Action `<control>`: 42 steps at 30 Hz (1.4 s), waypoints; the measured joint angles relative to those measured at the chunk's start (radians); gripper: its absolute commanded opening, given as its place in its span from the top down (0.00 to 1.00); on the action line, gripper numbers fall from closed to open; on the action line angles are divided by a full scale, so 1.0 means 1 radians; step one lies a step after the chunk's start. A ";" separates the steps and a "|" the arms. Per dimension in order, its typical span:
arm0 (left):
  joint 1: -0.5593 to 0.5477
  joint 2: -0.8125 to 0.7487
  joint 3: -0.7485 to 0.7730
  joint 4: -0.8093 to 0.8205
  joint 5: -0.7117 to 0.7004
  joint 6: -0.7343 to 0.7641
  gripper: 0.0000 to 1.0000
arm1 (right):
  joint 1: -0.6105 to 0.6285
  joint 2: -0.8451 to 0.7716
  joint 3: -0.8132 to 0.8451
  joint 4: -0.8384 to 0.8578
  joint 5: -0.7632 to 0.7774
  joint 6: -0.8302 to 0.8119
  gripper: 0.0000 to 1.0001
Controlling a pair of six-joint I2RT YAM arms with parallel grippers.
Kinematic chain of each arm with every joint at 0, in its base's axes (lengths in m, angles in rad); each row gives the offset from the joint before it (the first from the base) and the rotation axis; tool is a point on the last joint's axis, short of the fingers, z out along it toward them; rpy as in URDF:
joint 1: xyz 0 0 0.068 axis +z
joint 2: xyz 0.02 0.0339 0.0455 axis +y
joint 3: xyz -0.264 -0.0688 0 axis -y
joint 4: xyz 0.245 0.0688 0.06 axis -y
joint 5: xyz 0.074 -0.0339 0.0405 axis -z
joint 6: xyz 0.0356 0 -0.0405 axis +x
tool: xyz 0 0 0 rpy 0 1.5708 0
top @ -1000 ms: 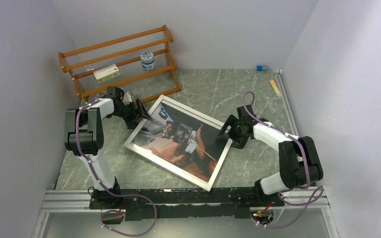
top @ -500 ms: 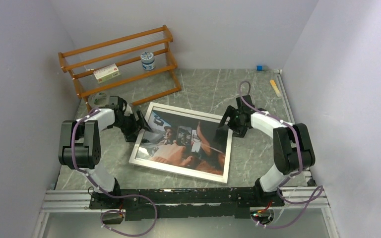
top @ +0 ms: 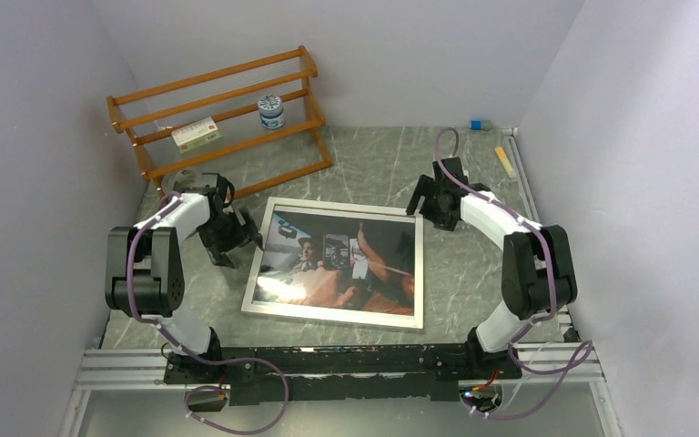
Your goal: Put the photo into the frame
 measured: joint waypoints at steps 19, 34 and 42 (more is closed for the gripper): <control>0.000 -0.523 0.082 -0.016 -0.027 0.125 0.06 | -0.001 -0.774 -0.070 -0.213 0.447 0.021 0.19; 0.000 -0.805 0.389 -0.217 -0.266 0.165 0.06 | -0.001 -0.995 0.229 -0.638 0.599 0.053 0.09; 0.000 -0.959 0.409 -0.373 -0.354 0.132 0.06 | -0.001 -0.995 0.250 -0.743 0.599 0.024 0.04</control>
